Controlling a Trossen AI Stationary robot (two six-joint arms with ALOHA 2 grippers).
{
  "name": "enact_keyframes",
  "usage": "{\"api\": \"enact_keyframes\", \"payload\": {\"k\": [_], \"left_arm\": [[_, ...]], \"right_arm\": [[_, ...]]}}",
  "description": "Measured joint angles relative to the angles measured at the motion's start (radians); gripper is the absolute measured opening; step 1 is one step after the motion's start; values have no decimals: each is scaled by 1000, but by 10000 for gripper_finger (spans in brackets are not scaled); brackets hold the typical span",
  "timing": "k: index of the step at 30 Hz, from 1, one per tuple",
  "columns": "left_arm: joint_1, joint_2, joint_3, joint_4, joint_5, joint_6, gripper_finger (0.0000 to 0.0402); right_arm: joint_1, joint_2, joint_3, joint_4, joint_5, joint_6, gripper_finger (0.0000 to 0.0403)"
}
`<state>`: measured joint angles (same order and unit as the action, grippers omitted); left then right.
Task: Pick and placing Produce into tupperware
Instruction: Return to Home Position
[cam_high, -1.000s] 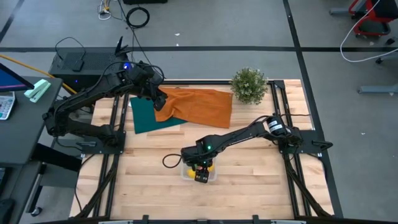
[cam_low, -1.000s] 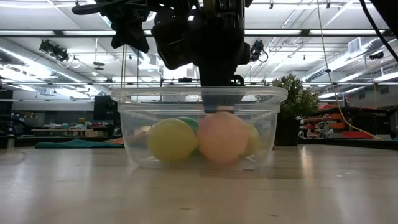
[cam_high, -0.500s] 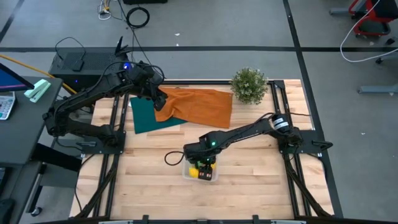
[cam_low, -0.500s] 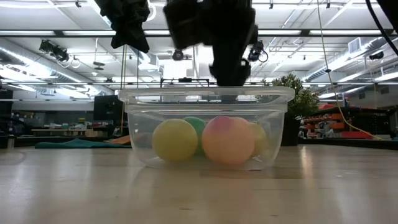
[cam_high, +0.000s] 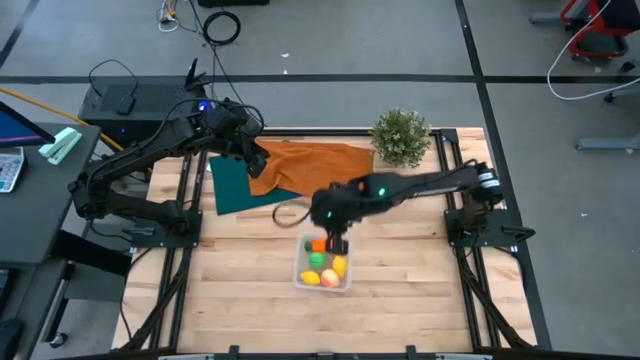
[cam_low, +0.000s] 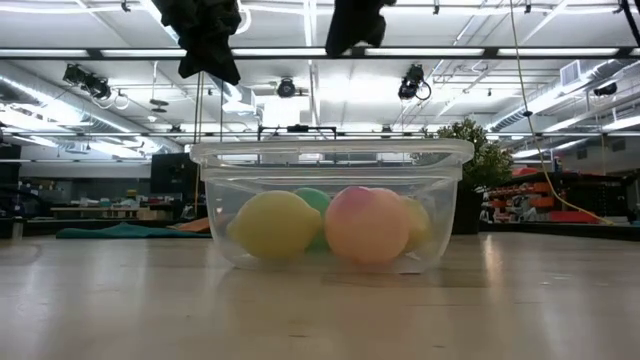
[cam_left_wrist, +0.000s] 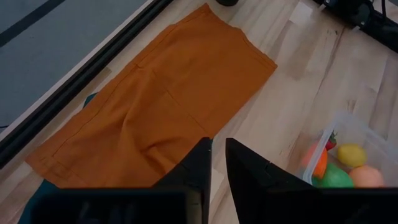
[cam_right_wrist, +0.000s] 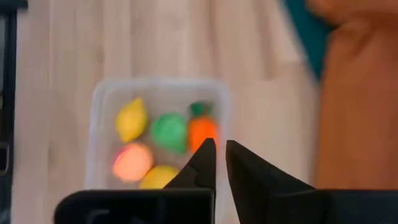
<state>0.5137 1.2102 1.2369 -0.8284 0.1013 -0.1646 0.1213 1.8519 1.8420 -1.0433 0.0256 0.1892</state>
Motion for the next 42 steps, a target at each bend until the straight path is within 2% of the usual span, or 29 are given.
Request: {"api": "enact_keyframes", "payload": {"k": [4, 7, 12, 18, 24, 29, 36, 42], "left_arm": [[0, 0, 0, 0, 0, -3, 59], [0, 0, 0, 0, 0, -5, 59], [0, 0, 0, 0, 0, -5, 51], [0, 0, 0, 1, 0, -5, 50], [0, 0, 0, 26, -2, -4, 55], [0, 0, 0, 69, -8, 5, 55], [0, 0, 0, 76, -15, 3, 48], [0, 0, 0, 76, -15, -4, 53]], "right_arm": [[-60, -67, 0, 31, 24, -32, 19], [-110, -114, 0, 55, 24, -65, 7], [-188, -207, -58, 159, -52, -87, 5], [-255, -406, -347, 362, -89, -44, 3], [-285, -668, -703, 575, -110, 72, 2], [-285, -889, -934, 681, -106, 158, 1], [-285, -1193, -1158, 716, -77, 236, 1], [-285, -1386, -1258, 727, -66, 258, 0]]}}
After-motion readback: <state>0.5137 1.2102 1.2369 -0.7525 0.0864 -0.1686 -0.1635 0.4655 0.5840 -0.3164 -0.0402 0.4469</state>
